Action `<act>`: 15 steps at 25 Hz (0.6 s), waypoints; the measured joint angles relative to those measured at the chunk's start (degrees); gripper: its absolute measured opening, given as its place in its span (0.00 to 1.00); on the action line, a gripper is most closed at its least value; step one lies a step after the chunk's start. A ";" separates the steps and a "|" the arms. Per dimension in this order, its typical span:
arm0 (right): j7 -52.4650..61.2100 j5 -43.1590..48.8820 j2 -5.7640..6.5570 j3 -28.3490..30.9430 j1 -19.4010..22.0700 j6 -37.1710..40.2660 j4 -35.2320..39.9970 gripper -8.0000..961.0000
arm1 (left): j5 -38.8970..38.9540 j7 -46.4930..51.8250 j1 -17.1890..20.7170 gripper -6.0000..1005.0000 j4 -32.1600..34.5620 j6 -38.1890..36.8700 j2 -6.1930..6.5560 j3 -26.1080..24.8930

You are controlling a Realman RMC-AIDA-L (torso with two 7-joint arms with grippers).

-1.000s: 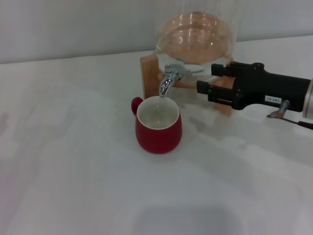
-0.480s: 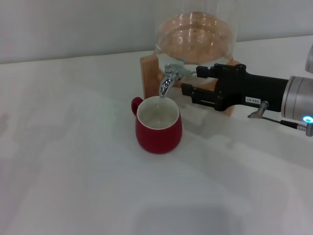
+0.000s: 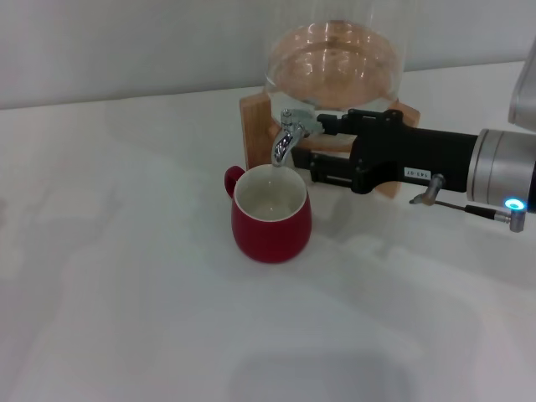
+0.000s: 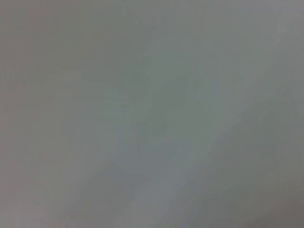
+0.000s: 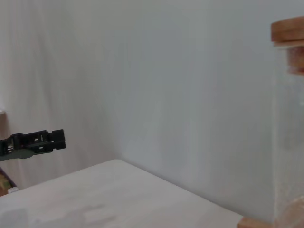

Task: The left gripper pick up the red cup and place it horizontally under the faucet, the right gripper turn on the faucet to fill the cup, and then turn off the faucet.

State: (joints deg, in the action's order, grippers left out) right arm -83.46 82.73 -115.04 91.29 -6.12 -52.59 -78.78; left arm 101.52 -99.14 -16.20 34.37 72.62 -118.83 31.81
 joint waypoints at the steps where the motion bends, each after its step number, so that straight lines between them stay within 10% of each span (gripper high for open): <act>1: -0.06 0.02 0.00 -0.10 -0.04 -0.26 0.00 0.67 | 0.00 0.00 0.01 0.87 0.00 -0.03 0.00 0.00; 15: -1.01 0.23 0.08 -1.06 -1.19 -3.69 -0.19 0.67 | 0.59 -0.08 0.21 0.87 0.08 -0.02 0.00 0.00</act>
State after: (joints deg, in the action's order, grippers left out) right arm -84.47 82.96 -114.96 90.23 -7.31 -56.27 -78.97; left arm 102.11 -99.22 -15.99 34.44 72.60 -118.83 31.82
